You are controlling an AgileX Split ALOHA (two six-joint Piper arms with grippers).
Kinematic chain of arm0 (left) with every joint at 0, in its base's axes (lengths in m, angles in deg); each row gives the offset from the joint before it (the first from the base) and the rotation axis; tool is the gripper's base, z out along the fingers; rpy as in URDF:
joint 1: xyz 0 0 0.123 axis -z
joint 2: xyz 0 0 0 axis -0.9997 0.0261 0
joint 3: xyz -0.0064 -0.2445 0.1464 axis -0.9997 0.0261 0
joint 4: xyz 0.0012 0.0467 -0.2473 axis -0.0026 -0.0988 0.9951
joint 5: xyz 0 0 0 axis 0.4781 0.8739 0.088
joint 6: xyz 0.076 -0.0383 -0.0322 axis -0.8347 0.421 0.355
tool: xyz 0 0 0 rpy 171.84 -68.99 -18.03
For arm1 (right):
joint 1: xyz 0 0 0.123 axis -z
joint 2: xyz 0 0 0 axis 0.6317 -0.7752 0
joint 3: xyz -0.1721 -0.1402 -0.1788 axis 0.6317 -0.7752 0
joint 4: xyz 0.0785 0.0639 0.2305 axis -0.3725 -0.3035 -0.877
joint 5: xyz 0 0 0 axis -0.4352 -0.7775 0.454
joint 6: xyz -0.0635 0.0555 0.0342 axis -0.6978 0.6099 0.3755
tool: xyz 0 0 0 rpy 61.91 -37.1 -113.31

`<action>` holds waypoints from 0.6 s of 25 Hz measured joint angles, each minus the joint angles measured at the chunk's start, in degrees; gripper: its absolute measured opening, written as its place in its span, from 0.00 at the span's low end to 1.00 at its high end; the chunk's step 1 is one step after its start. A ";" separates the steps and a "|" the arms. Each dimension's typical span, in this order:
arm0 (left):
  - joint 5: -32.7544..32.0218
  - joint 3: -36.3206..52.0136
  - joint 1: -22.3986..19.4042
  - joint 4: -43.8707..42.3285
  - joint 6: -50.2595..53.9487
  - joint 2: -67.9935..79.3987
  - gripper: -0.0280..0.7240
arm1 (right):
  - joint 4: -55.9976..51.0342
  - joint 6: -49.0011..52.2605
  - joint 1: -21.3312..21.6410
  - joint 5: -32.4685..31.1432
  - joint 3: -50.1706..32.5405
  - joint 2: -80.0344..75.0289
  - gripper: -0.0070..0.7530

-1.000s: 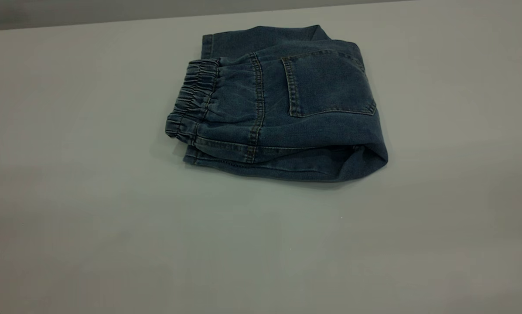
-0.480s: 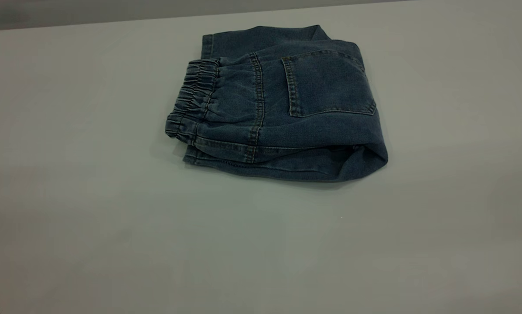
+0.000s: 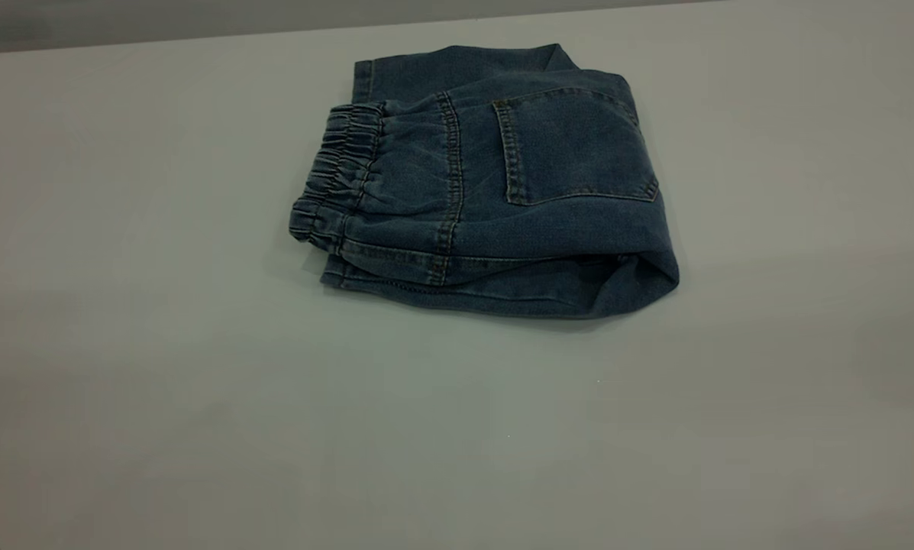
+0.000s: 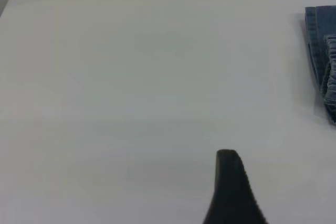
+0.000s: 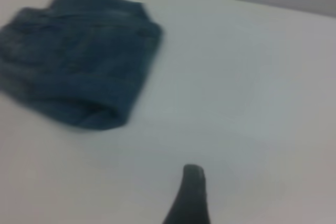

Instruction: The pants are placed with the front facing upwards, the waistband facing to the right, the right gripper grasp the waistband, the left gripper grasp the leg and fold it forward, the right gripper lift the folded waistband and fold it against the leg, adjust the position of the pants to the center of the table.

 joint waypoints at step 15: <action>0.05 0.00 0.00 0.00 0.00 0.00 0.59 | 1.95 4.87 0.00 -0.10 -0.04 2.92 0.75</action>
